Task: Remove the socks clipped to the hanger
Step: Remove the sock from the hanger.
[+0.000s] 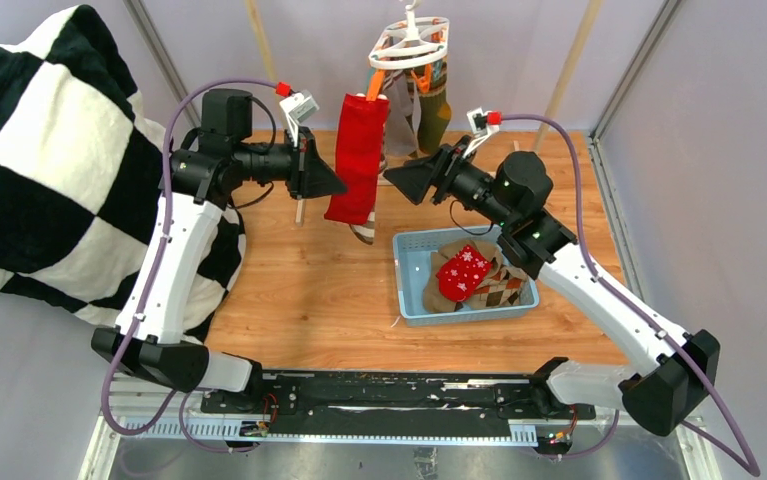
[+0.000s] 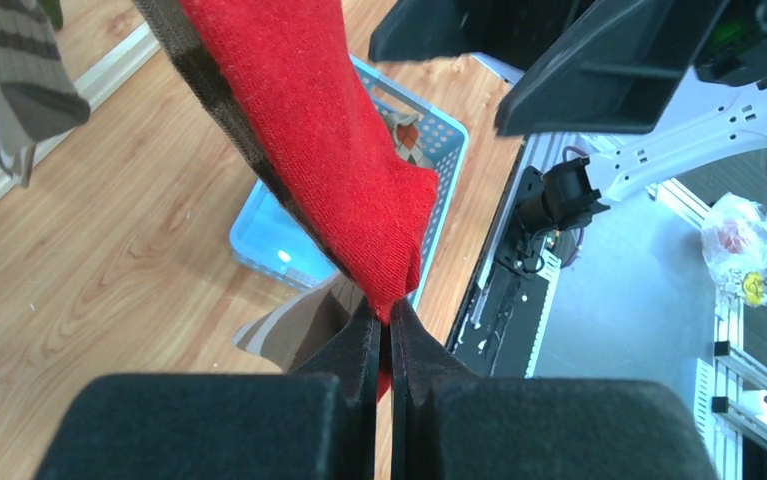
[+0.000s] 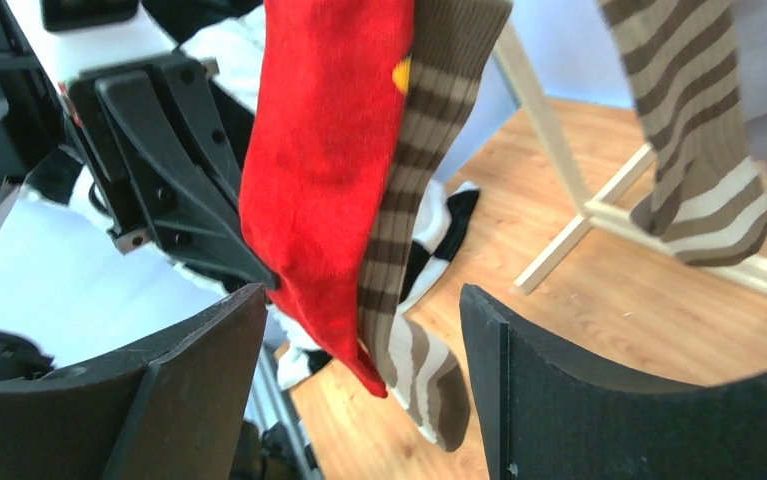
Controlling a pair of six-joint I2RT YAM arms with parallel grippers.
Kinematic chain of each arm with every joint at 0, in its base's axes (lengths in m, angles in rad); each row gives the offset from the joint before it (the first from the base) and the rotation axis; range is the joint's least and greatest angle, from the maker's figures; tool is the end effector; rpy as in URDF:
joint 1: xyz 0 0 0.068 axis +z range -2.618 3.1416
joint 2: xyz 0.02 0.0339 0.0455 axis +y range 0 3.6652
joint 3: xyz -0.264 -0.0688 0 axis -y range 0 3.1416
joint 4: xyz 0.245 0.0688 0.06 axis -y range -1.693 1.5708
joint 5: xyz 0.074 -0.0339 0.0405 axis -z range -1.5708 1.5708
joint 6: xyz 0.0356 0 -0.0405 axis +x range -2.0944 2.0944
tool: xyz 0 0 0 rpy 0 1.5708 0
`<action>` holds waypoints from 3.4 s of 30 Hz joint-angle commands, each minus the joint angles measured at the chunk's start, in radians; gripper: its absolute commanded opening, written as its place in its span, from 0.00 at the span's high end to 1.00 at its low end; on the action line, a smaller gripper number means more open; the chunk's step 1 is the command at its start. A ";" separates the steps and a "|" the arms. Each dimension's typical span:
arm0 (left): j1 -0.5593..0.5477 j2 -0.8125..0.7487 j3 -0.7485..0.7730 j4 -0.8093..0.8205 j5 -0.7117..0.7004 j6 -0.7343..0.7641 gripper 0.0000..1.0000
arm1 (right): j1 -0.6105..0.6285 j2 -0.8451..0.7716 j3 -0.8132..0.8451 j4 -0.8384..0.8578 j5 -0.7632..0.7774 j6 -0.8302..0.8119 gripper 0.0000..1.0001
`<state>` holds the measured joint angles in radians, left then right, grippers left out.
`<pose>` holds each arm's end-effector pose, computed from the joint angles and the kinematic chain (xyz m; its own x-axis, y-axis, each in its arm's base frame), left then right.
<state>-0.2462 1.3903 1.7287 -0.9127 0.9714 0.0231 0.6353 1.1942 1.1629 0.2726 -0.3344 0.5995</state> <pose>0.2477 -0.0926 0.4600 -0.5080 0.1411 -0.8497 0.8218 0.3750 -0.4290 0.2138 0.1721 0.4370 -0.3022 0.4394 -0.8460 -0.7831 0.3916 0.4831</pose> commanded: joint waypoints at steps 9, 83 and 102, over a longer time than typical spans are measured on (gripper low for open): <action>-0.008 -0.034 0.013 0.000 0.013 -0.043 0.99 | 0.121 0.086 -0.071 0.145 -0.221 0.118 0.24; -0.007 -0.080 -0.088 0.012 -0.050 -0.088 0.03 | 0.123 0.156 -0.191 0.582 -0.258 0.300 1.00; -0.007 -0.103 -0.277 0.602 0.042 -0.576 0.80 | 0.159 0.121 -0.124 0.408 -0.330 0.193 0.73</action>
<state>-0.2466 1.3293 1.4685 -0.4034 1.0199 -0.4931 0.7753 1.3682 1.0058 0.7910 -0.6697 0.8867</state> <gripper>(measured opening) 0.300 0.155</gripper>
